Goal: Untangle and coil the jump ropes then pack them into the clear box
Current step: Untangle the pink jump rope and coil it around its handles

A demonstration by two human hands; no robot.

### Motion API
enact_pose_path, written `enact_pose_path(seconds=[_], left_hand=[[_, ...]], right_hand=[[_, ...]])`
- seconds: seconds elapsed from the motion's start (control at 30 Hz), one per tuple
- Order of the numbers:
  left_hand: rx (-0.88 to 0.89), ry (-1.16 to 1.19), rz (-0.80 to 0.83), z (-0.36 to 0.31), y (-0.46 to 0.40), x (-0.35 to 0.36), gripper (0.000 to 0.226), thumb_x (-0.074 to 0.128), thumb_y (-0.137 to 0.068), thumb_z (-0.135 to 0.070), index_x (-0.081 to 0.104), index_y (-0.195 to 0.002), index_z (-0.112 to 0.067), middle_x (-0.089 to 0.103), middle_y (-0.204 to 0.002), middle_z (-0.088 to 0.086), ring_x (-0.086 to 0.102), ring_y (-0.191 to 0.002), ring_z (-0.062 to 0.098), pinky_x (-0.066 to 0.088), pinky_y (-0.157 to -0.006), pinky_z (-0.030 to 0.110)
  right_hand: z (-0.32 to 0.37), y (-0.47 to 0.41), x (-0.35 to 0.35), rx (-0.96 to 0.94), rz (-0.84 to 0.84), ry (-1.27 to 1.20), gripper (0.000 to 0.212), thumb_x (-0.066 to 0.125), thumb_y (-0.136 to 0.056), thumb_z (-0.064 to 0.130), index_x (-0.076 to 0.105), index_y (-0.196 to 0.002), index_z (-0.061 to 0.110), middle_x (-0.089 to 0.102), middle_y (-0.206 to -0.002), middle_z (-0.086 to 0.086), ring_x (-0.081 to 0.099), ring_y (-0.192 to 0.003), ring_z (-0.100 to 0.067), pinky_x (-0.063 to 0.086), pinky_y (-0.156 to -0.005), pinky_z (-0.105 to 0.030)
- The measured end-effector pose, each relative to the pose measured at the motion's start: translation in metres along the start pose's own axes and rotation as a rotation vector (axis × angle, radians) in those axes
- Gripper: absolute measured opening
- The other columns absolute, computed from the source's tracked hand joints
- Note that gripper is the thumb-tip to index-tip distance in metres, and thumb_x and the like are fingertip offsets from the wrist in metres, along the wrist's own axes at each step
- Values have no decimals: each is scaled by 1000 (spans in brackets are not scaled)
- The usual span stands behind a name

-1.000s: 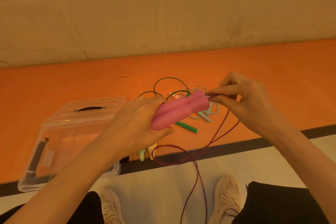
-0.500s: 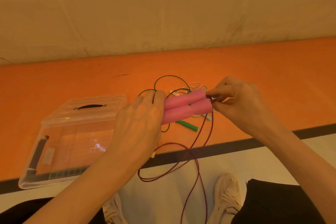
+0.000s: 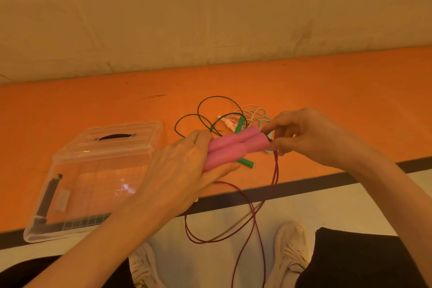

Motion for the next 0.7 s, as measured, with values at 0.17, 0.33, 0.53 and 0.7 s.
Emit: enact_pose_path(seconds=[0.17,0.33,0.53,0.7], left_hand=[[-20,44,60,-1,2,6,57,38,-79,-78,53,-92,-24,28,-71,-18,35,-61,8,21,-47,20],[-158,125,152,0,0,9,63,32,-68,-84,49,-95,-29,38,-74,-17,43,-66,10,28,-52,23],[-185,265,106,4,0,10,57,33,-78,-79,51,-90,-26,46,-70,-11,48,-61,7,30,-51,24],[-182,504,164,4,-1,11,54,35,-77,-82,50,-89,-32,53,-77,-17,50,-67,6,35,-53,22]], right_hand=[[-4,0,5,43,33,79,14,72,-82,8,69,-88,19,69,-77,-12,68,-64,-17,56,-67,-31],[10,-1,-6,-141,-164,303,17,72,-81,13,64,-80,28,62,-85,4,59,-75,-16,48,-70,-40],[13,0,-4,-169,-282,336,13,62,-88,11,68,-96,19,63,-73,11,63,-76,-16,50,-71,-36],[12,2,-2,-115,-162,-397,14,57,-90,-4,63,-88,9,70,-79,-5,69,-72,-14,59,-73,-32]])
Point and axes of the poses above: each hand's wrist, its own y-axis away from the middle knuckle, its own x-axis out of the palm, z = x × y, the point moved 6 cm from there along -y, towards the middle knuckle
